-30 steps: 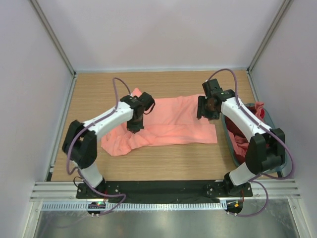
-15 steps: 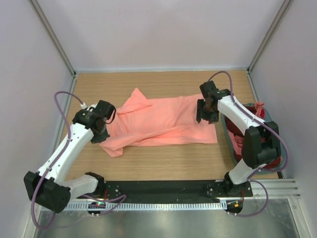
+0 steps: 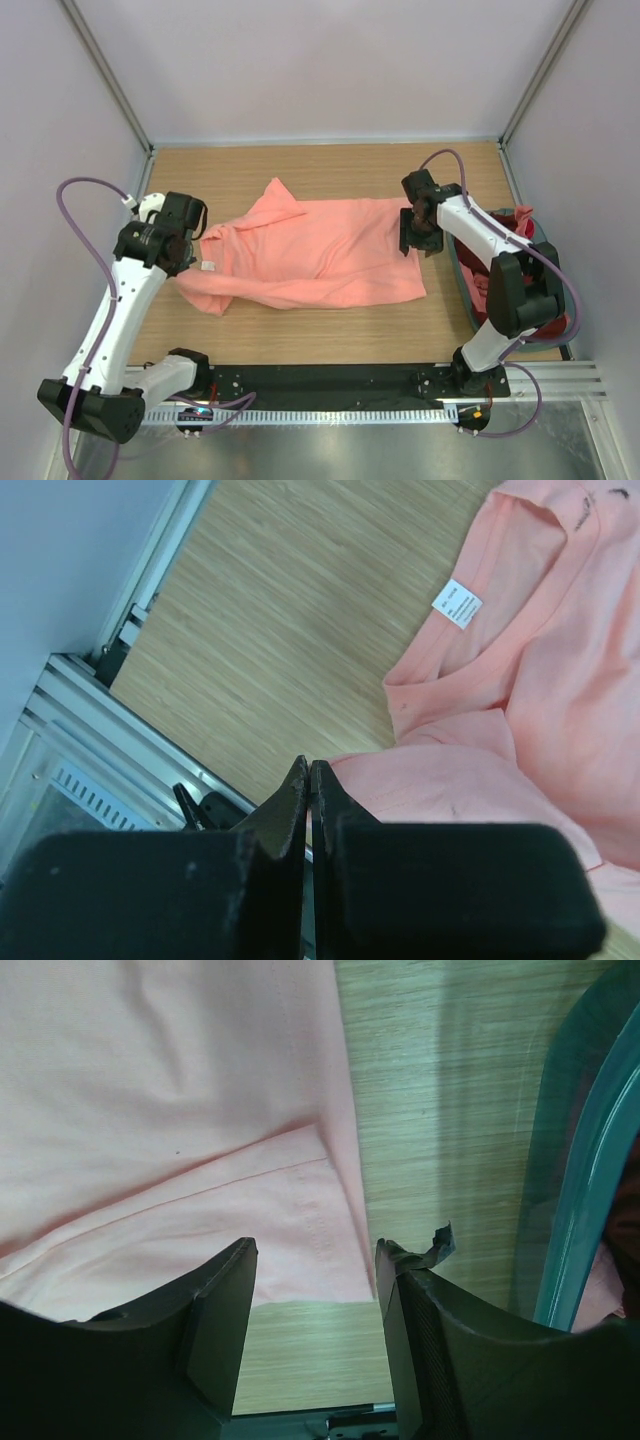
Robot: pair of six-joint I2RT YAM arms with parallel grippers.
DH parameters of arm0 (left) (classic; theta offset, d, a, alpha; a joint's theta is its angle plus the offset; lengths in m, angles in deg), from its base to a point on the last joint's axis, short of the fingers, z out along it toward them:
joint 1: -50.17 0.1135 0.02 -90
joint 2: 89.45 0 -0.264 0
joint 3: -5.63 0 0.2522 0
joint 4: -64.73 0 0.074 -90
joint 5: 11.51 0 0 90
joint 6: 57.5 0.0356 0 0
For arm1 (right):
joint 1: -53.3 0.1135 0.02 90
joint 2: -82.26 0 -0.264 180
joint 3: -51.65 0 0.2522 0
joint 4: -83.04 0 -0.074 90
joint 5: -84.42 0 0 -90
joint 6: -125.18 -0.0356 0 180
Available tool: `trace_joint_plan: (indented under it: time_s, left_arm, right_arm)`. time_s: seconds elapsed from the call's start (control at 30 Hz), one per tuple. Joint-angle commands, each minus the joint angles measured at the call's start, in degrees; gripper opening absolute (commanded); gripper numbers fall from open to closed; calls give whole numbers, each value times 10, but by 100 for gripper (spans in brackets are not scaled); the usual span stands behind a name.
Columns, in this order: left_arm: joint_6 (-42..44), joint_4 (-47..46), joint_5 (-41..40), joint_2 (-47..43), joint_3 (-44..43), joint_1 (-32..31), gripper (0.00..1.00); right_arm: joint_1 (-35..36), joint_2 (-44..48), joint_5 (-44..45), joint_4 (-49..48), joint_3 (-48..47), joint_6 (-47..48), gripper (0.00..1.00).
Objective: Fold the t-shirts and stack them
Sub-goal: Flatten the tshirt out
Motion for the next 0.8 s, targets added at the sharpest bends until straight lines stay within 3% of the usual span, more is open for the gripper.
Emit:
trace_joint_plan:
  time_s: [0.0, 0.23, 0.47, 0.77]
  left_arm:
    - [15, 35, -53, 10, -25, 11, 0]
    - [51, -28, 57, 20, -16, 13, 0]
    - [39, -71, 160, 21, 21, 13, 0]
    - [45, -78, 176, 25, 23, 12, 0]
  right_arm:
    - [-1, 7, 16, 4, 9, 9, 57]
    - [-25, -11, -14, -28, 23, -8, 42]
    - [-24, -37, -51, -82, 54, -28, 44]
    - [-24, -85, -50, -99, 33, -28, 44]
